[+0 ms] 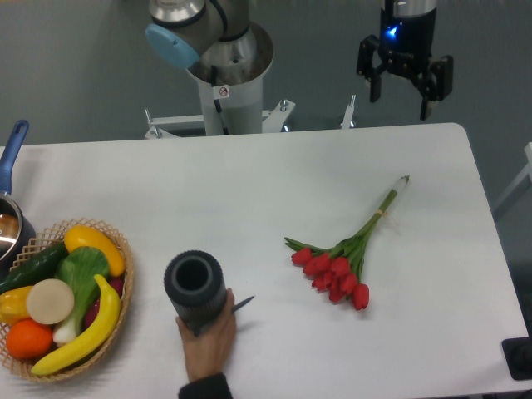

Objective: Pick up the flowers from the table

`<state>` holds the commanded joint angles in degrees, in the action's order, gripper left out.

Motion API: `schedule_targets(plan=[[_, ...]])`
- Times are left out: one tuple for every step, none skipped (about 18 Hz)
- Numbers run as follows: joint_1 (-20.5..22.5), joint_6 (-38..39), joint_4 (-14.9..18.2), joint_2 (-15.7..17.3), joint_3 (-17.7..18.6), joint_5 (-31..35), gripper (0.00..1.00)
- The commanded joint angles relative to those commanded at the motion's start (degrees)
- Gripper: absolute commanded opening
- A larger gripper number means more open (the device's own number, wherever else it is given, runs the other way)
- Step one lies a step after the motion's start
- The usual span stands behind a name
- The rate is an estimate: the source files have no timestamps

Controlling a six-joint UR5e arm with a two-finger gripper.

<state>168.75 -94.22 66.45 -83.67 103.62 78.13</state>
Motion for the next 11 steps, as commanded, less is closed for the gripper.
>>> schedule_targets(plan=[[-0.09, 1.4, 0.0, 0.0, 0.0, -0.09, 1.0], [-0.18, 3.33, -0.09, -0.26, 0.0, -0.44, 1.0], [-0.18, 5.09, -0.09, -0.44, 0.0, -0.96, 1.0], [-0.26, 6.5, -0.09, -0.61, 0.09, -1.49, 1.0], [-0.44, 7.29, -0.09, -0.7, 0.09, -1.58, 1.0], [-0.53, 7.91, -0.09, -0.79, 0.17, -1.58, 1.0], [-0.53, 8.96, -0.09, -1.23, 0.61, -1.76, 1.0], [-0.79, 10.28, -0.09, -1.4, 1.14, -1.84, 1.0], [-1.31, 11.51, -0.09, -1.67, 1.23, -2.37, 1.0], [-1.67, 12.82, -0.09, -2.45, 1.14, -2.98, 1.0], [-1.85, 14.75, -0.09, -2.98, 1.23, -3.51, 1.0]])
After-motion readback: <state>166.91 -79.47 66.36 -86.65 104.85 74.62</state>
